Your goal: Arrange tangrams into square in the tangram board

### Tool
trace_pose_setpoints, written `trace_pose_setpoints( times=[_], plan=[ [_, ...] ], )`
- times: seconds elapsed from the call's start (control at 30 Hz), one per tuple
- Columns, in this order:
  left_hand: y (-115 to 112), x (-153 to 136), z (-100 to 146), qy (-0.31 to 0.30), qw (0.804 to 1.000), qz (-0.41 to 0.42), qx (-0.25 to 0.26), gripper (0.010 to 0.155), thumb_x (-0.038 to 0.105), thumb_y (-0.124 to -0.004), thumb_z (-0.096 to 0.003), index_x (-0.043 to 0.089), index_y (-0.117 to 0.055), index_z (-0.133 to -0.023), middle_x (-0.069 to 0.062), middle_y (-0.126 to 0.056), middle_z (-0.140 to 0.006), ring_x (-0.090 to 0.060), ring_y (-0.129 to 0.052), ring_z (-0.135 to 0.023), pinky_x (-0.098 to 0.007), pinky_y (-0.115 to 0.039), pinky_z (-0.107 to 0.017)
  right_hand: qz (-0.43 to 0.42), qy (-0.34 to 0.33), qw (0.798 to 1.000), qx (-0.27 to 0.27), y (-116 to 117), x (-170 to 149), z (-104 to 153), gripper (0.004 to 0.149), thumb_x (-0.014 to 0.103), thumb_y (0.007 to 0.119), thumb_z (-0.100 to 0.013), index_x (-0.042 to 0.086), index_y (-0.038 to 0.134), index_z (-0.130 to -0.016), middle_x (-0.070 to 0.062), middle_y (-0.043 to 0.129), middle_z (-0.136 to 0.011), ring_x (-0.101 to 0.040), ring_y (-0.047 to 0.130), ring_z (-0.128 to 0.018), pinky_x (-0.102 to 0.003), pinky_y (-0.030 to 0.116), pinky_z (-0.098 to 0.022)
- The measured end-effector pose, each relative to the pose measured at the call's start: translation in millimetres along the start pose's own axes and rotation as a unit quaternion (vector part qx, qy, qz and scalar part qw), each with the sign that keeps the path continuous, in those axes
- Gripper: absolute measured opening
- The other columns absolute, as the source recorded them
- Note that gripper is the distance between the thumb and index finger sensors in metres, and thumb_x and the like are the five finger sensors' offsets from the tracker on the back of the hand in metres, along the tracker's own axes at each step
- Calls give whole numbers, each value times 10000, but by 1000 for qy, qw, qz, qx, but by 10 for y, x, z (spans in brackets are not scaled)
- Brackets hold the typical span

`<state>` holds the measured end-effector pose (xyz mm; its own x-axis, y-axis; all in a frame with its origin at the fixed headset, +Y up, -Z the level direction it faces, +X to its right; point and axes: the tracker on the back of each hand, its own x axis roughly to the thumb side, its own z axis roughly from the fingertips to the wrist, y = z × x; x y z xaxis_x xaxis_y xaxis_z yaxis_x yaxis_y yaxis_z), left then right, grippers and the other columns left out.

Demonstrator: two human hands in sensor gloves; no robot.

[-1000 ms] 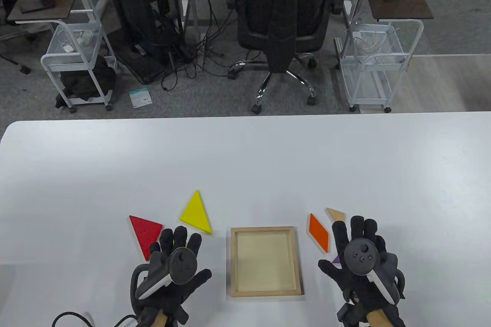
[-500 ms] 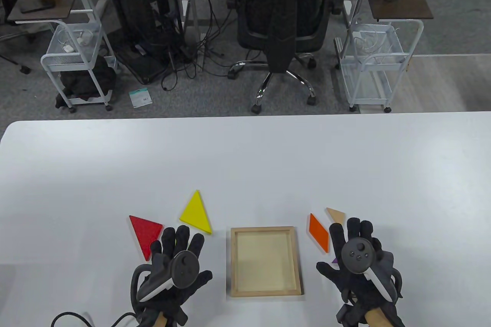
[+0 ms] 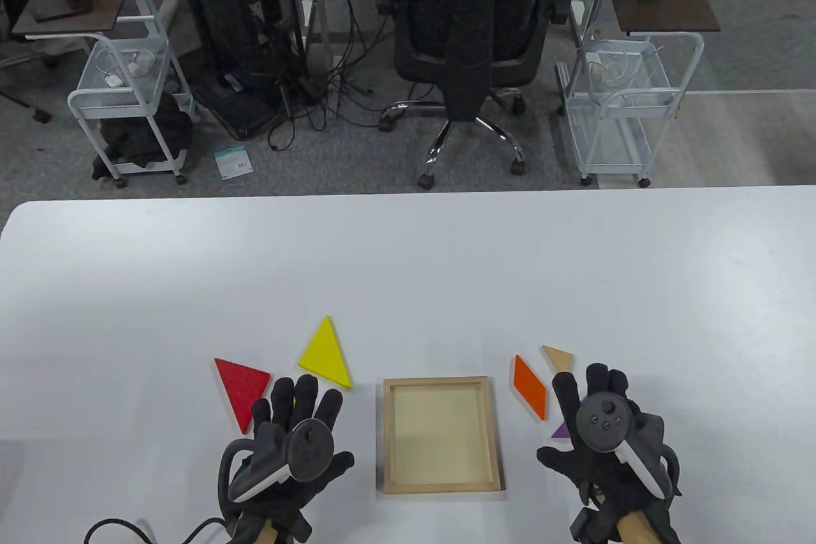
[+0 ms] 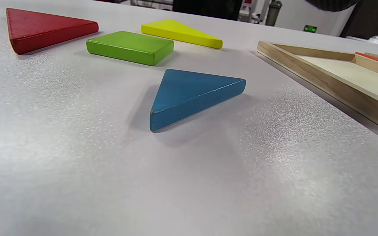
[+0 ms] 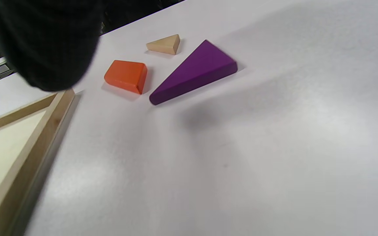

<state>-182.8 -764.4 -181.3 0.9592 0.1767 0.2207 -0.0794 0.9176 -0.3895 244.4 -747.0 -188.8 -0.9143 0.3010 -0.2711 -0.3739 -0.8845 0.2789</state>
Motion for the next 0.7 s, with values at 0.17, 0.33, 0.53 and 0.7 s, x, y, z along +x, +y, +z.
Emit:
trace_pose_setpoints(
  times=[0.17,0.33,0.53,0.7],
  plan=[
    [-2,-19,3,3,1000,3,1,840,643,-540,-516,303,-5,-1066,-154,136,-1071,-455,154,-953,-664,-18,-665,46,28,998,-13,-198,-226,-75,1036,428,936,-318,634,100,-894,97,-145,-1038,-248,24,-1078,-461,269,-842],
    [-7,-25,5,5,1000,4,-2,841,643,-542,-516,305,-1,-1064,-155,159,-1067,-456,156,-951,-666,-19,-665,52,47,996,56,-52,-385,-295,957,398,936,-331,630,216,-918,51,-40,-1073,-280,144,-1075,-442,354,-821],
    [-7,-27,4,6,1000,1,-7,842,643,-544,-515,310,4,-1061,-157,162,-1064,-458,160,-949,-668,-20,-666,79,37,992,95,44,-175,-491,846,344,930,-357,611,361,-923,6,66,-1091,-293,237,-1051,-412,422,-789],
    [-11,-50,0,9,1000,7,-8,843,640,-547,-516,310,4,-1061,-161,162,-1063,-461,159,-949,-670,-22,-666,82,45,987,129,120,-115,-640,802,326,933,-361,567,424,-932,-7,78,-1086,-304,246,-1033,-394,452,-759]
  ],
)
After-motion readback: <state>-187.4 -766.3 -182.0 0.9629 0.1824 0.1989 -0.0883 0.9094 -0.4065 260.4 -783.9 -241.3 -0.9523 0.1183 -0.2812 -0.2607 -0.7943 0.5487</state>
